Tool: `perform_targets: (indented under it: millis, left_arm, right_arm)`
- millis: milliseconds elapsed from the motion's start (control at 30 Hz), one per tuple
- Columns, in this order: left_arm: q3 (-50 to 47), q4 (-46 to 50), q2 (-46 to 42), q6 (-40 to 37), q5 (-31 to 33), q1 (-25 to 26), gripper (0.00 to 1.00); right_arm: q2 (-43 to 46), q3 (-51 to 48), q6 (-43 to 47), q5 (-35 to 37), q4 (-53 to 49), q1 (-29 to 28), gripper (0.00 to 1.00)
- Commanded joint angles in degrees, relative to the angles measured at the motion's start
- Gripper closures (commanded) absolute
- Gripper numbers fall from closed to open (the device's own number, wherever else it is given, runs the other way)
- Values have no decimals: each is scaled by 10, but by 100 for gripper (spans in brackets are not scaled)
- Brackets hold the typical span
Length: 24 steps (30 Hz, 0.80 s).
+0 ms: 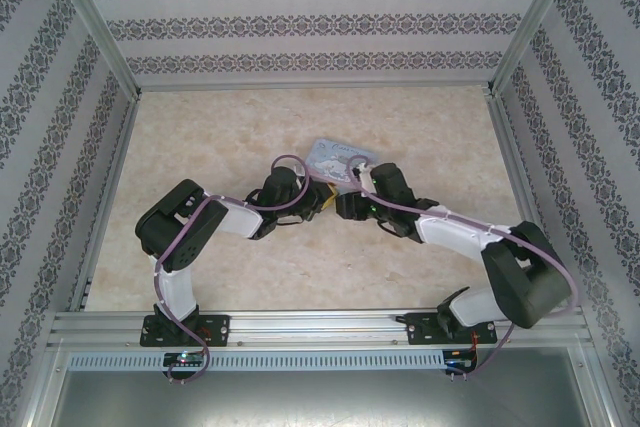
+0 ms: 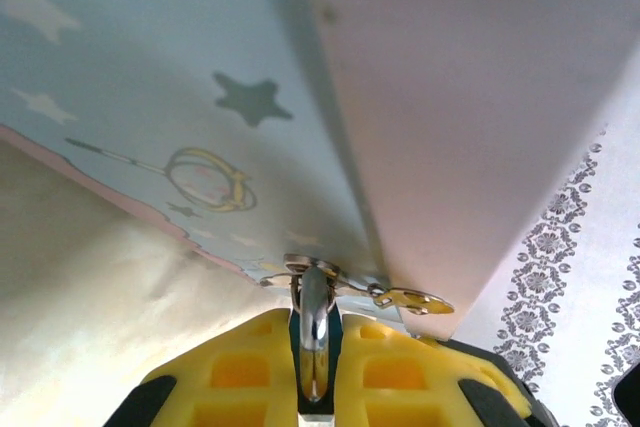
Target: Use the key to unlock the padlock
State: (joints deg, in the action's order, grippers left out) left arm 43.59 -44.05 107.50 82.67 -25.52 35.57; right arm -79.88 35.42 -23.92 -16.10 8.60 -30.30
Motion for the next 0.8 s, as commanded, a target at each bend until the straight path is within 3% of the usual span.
perform_targets:
  millis: [0, 333, 767]
  left_arm:
    - [-8, 16, -16, -31, -17, 6, 100]
    - [-3, 88, -40, -102, -20, 6, 100]
    - [-2, 108, -38, -130, -32, 6, 100]
  right_arm:
    - [10, -29, -73, -39, 59, 10, 50]
    - [-54, -27, -161, -57, 132, 30, 49]
    - [-110, -2, -212, -81, 187, 65, 50]
